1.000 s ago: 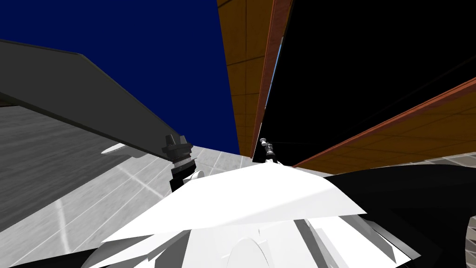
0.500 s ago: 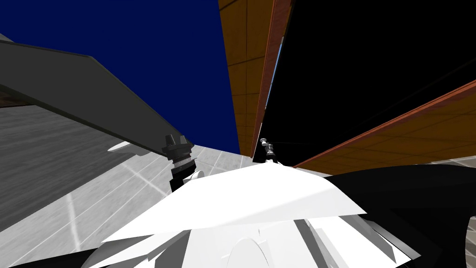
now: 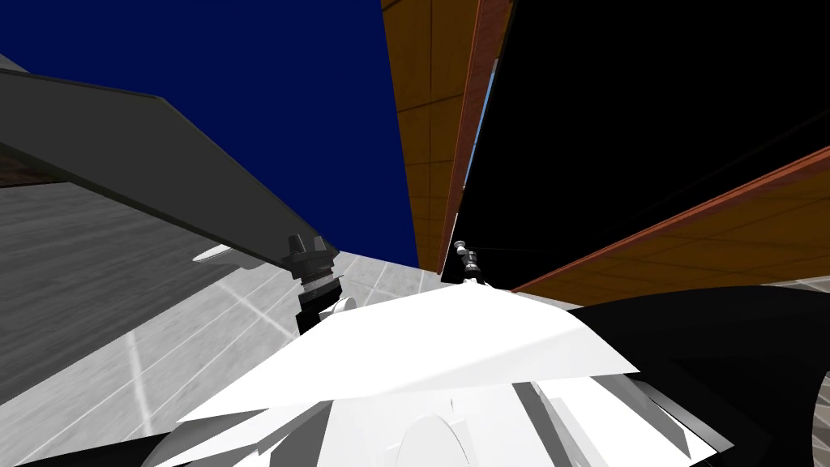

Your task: Pull the door open

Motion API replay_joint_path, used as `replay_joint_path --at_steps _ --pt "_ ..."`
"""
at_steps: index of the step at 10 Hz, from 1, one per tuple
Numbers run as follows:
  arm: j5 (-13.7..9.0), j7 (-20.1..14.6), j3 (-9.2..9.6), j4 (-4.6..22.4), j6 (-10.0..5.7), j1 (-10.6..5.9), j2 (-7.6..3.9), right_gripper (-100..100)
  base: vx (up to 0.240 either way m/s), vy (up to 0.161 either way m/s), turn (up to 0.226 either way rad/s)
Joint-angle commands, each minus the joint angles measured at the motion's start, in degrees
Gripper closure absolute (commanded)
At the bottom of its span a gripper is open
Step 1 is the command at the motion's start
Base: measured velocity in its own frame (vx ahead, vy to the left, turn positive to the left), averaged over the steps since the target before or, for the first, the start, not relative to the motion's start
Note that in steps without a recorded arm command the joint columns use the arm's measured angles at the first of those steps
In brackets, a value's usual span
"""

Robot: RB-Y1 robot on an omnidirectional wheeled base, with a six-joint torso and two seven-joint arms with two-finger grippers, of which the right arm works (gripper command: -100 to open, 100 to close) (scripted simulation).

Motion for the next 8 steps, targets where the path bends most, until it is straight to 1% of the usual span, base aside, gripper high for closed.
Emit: replay_joint_path --at_steps 1,2,4,7,8 --pt "0.5 -1.1 1.19 2.0 -2.14 -2.14 0.70 100 -0.014 -0.007 0.007" --pt "-1.2 -2.7 0.60 0.6 -0.58 -0.20 0.23 -100 -0.041 -0.034 0.038" --pt "-2.6 -5.4 1.07 0.2 -0.80 -0.05 0.50 -100 -0.071 -0.032 0.043" --pt "-5.6 -10.5 2.07 -0.7 -1.25 0.27 1.06 -100 -0.093 -0.009 0.065" --pt "-5.6 -10.8 2.07 -0.7 -1.25 0.27 1.06 -100 -0.061 -0.002 0.044"
